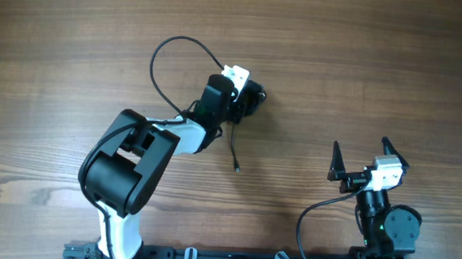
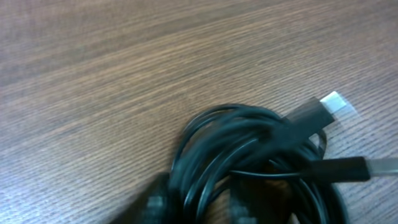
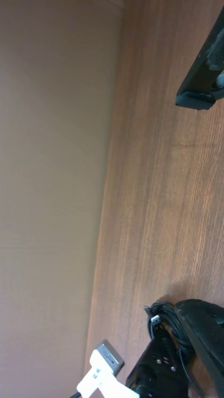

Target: Untangle cables

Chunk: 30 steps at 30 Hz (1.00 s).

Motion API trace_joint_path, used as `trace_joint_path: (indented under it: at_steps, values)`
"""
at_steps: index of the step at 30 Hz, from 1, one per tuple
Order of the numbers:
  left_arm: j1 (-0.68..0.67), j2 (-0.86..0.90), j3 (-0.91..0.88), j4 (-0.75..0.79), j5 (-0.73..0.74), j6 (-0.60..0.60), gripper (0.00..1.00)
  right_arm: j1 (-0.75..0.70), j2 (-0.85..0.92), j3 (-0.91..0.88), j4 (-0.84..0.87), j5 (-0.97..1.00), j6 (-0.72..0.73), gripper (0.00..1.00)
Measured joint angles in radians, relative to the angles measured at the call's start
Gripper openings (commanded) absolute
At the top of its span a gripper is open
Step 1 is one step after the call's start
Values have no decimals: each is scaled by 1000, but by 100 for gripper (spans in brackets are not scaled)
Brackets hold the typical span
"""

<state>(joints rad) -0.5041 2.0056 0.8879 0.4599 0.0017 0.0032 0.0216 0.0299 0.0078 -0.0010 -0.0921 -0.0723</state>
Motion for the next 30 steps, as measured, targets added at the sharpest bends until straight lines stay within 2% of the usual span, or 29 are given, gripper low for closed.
trace_joint_path:
  at_steps: [4, 7, 12, 13, 14, 15, 16, 17, 19, 20, 23, 24, 28, 30]
  values:
    - [2, -10, 15, -59, -24, -22, 4, 0, 0, 0, 0, 0, 0, 100]
    - [2, -60, 20, -200, -46, -126, 4, 0, 0, 0, 0, 0, 0, 100]
    - [2, -219, 10, -596, -64, -516, 4, 0, 2, 0, 1, 0, 0, 100]
    - [2, -255, 8, -682, -64, -625, 4, 0, 3, 0, 1, 0, 0, 100]
    - [2, -285, 5, -752, -63, -729, 7, 0, 3, 0, 1, 0, 0, 100]
    - [2, -324, 2, -848, -58, -890, 11, 0, 4, 0, 1, 0, 0, 100]
    - [2, -336, 0, -867, -54, -951, 17, 0, 4, 0, 1, 0, 0, 100]
    - [2, -348, 0, -883, -40, -1032, 26, 0, 4, 0, 1, 0, 0, 100]
    - [2, -357, 0, -885, 1, -1149, 60, 0, 4, 0, 1, 0, 0, 100]
    - [2, -358, 0, -880, 27, -1197, 65, 0, 4, 0, 1, 0, 0, 100]
    - [2, -359, 0, -877, 76, -1239, 86, 0, 4, 0, 1, 0, 0, 100]
    - [2, -359, 0, -872, 84, -1222, 88, 0, 4, 0, 1, 0, 0, 100]
    - [2, -359, 0, -862, 109, -1046, 83, 0, 4, 0, 1, 0, 0, 100]
    - [2, -359, 0, -876, 121, -879, 68, 0, 4, 0, 1, 0, 0, 100]
